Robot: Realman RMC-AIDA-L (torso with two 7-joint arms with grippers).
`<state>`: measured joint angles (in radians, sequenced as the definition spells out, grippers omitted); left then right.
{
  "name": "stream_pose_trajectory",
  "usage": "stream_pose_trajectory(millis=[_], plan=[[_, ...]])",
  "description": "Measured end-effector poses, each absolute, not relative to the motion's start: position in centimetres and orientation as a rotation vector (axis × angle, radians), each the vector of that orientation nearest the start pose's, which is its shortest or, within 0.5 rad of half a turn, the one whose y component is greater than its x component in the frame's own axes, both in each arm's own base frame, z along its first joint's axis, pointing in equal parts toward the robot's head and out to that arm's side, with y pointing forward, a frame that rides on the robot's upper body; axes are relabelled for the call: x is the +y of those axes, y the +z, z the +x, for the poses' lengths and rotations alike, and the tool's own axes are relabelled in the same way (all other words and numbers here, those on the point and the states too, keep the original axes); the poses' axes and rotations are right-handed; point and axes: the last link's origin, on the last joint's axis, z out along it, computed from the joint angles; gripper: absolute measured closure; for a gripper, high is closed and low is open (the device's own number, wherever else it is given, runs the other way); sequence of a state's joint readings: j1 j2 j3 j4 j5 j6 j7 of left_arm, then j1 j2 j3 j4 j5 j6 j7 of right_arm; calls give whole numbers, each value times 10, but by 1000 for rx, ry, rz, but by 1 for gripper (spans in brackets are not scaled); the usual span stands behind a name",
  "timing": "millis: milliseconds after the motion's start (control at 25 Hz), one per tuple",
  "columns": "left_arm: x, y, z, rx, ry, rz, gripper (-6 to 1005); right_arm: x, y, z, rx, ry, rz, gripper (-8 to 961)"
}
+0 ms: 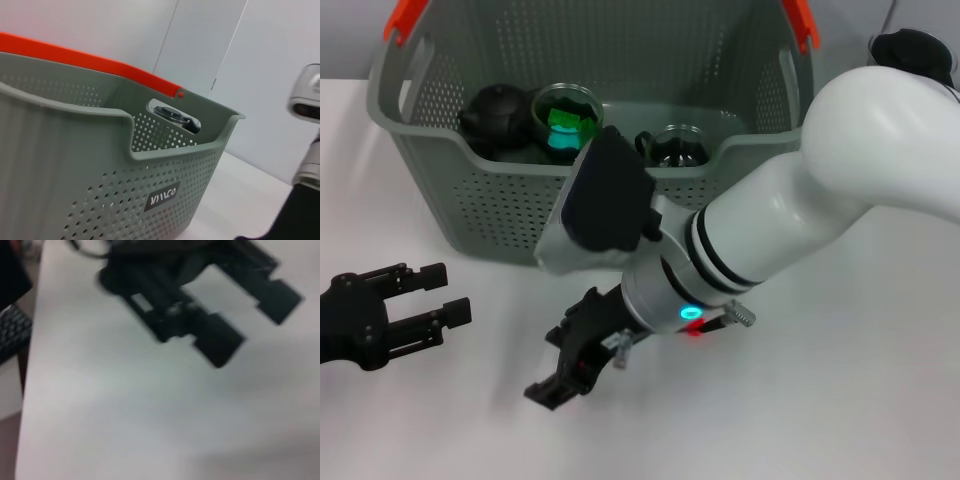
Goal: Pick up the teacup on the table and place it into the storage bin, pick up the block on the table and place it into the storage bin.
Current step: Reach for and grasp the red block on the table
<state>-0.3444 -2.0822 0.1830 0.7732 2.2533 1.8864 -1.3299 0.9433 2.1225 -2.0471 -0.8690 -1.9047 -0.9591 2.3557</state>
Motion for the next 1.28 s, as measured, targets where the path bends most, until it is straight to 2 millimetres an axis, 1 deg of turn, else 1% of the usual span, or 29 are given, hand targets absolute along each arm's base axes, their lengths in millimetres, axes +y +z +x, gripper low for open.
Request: stream_pose_trajectory(millis=[120, 280, 440, 720, 880, 1040, 1160, 1280], plan=[[241, 57, -334, -840, -800, -2506, 341, 327, -172, 83, 492, -201, -3071, 219], [242, 56, -335, -846, -798, -2501, 341, 331, -175, 86, 518, -167, -3038, 220], [243, 54, -337, -856, -790, -2489, 341, 330, -177, 91, 546, -160, -3030, 220], [245, 54, -337, -855, -786, -2487, 341, 326, -178, 98, 480, -225, -3071, 219], [245, 54, -337, -854, -785, -2488, 341, 324, -179, 101, 445, -192, -3085, 219], [245, 54, -338, -860, -779, -2481, 341, 327, -180, 101, 484, -115, -3072, 220], [245, 54, -338, -864, -778, -2479, 341, 330, -180, 105, 520, -106, -3059, 220], [246, 54, -338, -862, -779, -2479, 341, 328, -182, 107, 540, -118, -3067, 220]])
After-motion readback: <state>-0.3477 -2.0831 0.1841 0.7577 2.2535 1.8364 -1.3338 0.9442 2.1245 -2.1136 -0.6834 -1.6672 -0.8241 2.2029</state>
